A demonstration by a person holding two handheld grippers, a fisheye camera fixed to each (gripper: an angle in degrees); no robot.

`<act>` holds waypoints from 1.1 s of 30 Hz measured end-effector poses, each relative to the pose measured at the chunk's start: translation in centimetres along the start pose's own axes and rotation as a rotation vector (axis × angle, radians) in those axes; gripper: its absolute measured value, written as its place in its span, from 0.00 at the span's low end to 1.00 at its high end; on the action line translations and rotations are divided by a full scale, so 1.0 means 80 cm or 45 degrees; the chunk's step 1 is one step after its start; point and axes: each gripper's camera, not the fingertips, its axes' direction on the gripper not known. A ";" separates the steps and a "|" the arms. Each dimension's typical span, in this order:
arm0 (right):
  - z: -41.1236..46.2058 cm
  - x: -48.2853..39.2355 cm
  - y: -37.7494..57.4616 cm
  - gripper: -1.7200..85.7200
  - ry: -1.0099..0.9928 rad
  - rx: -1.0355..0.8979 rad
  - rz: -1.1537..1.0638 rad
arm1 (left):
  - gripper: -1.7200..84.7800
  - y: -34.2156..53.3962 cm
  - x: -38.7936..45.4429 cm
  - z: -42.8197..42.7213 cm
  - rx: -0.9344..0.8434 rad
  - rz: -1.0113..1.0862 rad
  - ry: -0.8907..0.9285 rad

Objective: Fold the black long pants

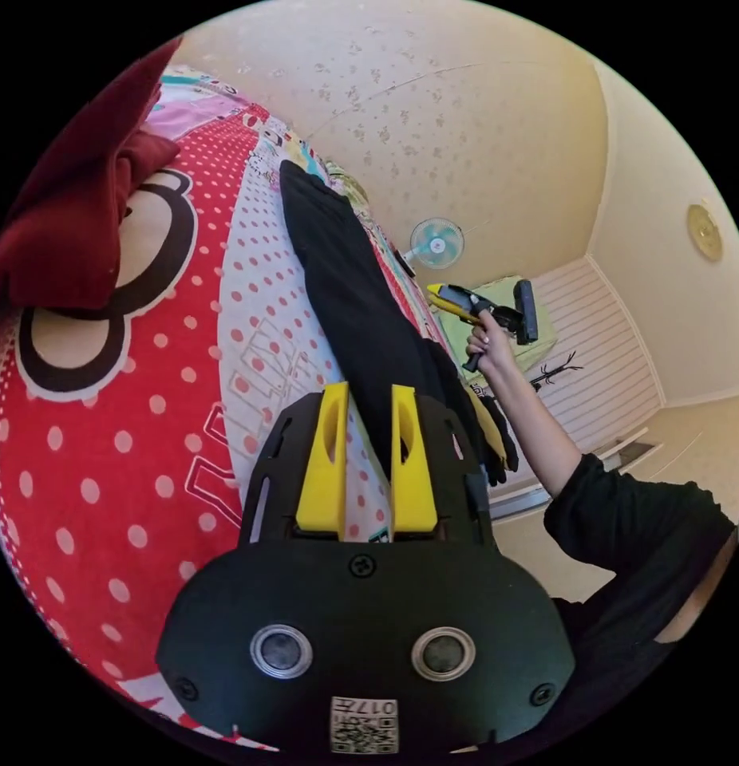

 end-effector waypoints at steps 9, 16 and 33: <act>0.219 -0.246 -0.205 0.19 -0.020 -0.212 -0.207 | 0.15 -0.011 0.024 0.010 -0.033 0.086 -0.084; 0.183 -0.258 -0.208 0.05 0.127 -0.022 -0.322 | 0.18 -0.014 0.051 0.023 -0.085 0.165 -0.113; 0.097 -0.150 -0.203 0.09 0.052 0.034 -0.217 | 0.17 -0.025 0.062 0.037 -0.143 0.078 -0.002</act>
